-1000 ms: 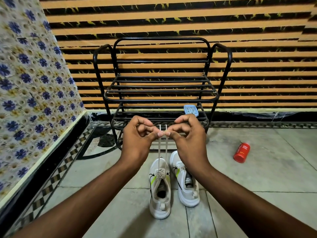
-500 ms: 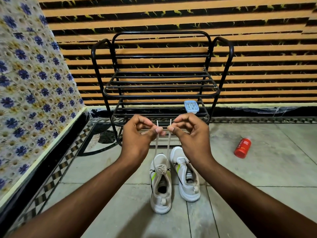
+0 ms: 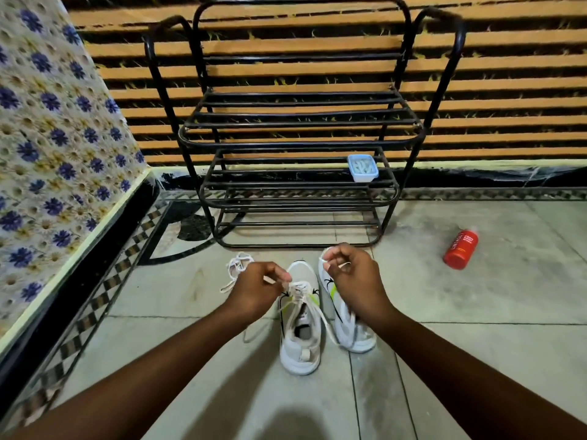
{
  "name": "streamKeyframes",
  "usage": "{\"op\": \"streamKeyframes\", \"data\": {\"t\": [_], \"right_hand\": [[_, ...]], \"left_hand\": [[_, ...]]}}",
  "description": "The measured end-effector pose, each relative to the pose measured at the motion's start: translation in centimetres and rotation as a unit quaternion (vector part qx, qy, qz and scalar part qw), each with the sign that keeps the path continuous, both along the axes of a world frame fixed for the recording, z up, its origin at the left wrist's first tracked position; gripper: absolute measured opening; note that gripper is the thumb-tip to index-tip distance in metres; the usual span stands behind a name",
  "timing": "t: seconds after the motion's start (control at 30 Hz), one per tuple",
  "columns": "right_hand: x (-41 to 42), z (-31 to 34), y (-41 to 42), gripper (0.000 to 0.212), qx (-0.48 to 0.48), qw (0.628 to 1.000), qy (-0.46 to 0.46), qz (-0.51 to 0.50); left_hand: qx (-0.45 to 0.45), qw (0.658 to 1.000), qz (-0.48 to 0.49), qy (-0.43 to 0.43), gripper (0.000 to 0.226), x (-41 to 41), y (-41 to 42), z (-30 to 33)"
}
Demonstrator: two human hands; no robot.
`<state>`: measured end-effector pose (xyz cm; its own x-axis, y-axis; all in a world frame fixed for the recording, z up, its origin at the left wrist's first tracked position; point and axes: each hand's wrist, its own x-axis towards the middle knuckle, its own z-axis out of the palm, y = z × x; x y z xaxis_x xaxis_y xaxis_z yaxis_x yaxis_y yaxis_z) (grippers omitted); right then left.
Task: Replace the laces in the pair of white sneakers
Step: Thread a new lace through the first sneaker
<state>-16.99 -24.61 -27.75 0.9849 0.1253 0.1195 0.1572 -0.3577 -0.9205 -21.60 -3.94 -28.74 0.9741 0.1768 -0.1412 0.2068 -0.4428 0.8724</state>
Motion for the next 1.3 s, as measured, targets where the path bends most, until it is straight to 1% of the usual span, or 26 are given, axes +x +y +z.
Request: {"op": "streamKeyframes", "data": {"t": [0.1,0.2,0.27,0.33,0.4,0.43,0.5,0.57,0.6,0.63,0.67,0.7,0.73,0.77,0.83,0.87,0.9,0.97,1.03,1.07,1.13,1.17,1.2,1.23,1.27,1.3], "right_hand": [[0.4,-2.7,0.5,0.013,-0.088,0.994,0.059,0.039],[0.6,-5.0,0.9,0.020,-0.157,0.980,0.081,0.092],[0.6,-6.0,1.2,0.024,-0.213,0.969,0.070,0.106],[0.7,-6.8,1.5,0.026,-0.233,0.961,0.084,0.124],[0.8,-7.5,1.6,0.027,-0.244,0.956,0.096,0.132],[0.8,-8.1,1.6,0.027,-0.245,0.955,0.096,0.134],[0.7,-8.3,1.6,0.027,-0.226,0.962,0.089,0.122],[0.7,-7.6,1.5,0.020,-0.187,0.974,0.102,0.083],[0.8,-7.0,1.3,0.019,-0.156,0.978,0.121,0.067],[0.9,-6.6,1.2,0.018,-0.108,0.982,0.140,0.061],[0.9,-5.9,1.0,0.017,-0.061,0.983,0.157,0.068],[0.9,-5.4,0.7,0.016,-0.013,0.984,0.161,0.080],[0.8,-4.7,0.3,0.015,0.022,0.983,0.158,0.093],[0.6,-4.0,0.0,0.013,0.059,0.980,0.160,0.106],[-0.3,-2.4,-0.6,0.010,0.108,0.973,0.167,0.118],[-0.7,-2.0,-0.9,0.011,0.122,0.970,0.168,0.124],[-1.2,-1.6,-1.1,0.012,0.131,0.968,0.167,0.130],[-1.9,-1.9,-1.4,0.014,0.123,0.968,0.156,0.153],[-2.6,-2.1,-1.6,0.015,0.108,0.968,0.152,0.166],[-2.8,-2.3,-1.5,0.014,0.104,0.969,0.150,0.169],[-2.9,-2.8,-1.2,0.013,0.105,0.968,0.153,0.169],[-2.9,-3.1,-0.8,0.013,0.106,0.967,0.158,0.167],[-2.8,-3.8,-0.5,0.013,0.102,0.968,0.159,0.165],[-2.6,-4.5,-0.1,0.014,0.094,0.970,0.154,0.165],[-2.4,-5.3,0.0,0.016,0.073,0.973,0.140,0.167],[-2.2,-6.1,0.4,0.017,0.036,0.976,0.120,0.178]], "left_hand": [[0.055,0.995,-0.047,0.068,0.018,0.2,0.0,-3.8],[0.115,0.988,-0.067,0.080,0.022,0.1,-0.5,-6.2],[0.129,0.983,-0.095,0.085,0.024,0.1,-0.9,-7.2],[0.158,0.978,-0.095,0.100,0.026,0.2,-0.9,-7.9],[0.212,0.969,-0.071,0.110,0.027,0.0,-0.9,-7.8],[0.220,0.968,-0.057,0.108,0.028,-0.2,-0.8,-7.9],[0.195,0.978,-0.026,0.065,0.026,-0.4,-0.8,-7.5],[0.133,0.991,-0.006,-0.003,0.013,-0.4,-0.7,-7.2],[0.103,0.995,-0.001,-0.014,0.015,-0.4,-1.0,-6.8],[0.061,0.998,0.003,-0.005,0.019,-0.4,-1.3,-6.2],[0.002,1.000,0.013,0.018,0.020,-0.3,-1.9,-5.4],[-0.079,0.995,0.025,0.048,0.016,-0.1,-2.6,-4.7],[-0.158,0.983,0.036,0.091,0.009,0.2,-3.4,-4.2],[-0.222,0.964,0.047,0.135,0.007,0.6,-4.0,-3.7],[-0.290,0.932,0.061,0.210,0.018,1.6,-4.6,-3.3],[-0.312,0.919,0.061,0.234,0.019,1.9,-4.6,-2.9],[-0.322,0.912,0.056,0.247,0.017,2.2,-4.6,-2.5],[-0.304,0.921,0.060,0.237,0.009,2.5,-4.1,-1.7],[-0.274,0.934,0.091,0.209,0.013,2.7,-3.4,-0.9],[-0.280,0.933,0.108,0.199,0.015,2.7,-2.9,-0.6],[-0.311,0.919,0.126,0.206,0.018,2.6,-2.3,0.0],[-0.313,0.917,0.131,0.212,0.018,2.5,-1.9,0.1],[-0.299,0.921,0.128,0.213,0.017,2.3,-1.6,0.1],[-0.258,0.936,0.121,0.207,0.016,2.1,-1.0,0.0],[-0.189,0.958,0.101,0.192,0.015,1.9,-0.7,-0.1],[-0.102,0.978,0.075,0.167,0.014,1.7,0.1,-0.4]]}}
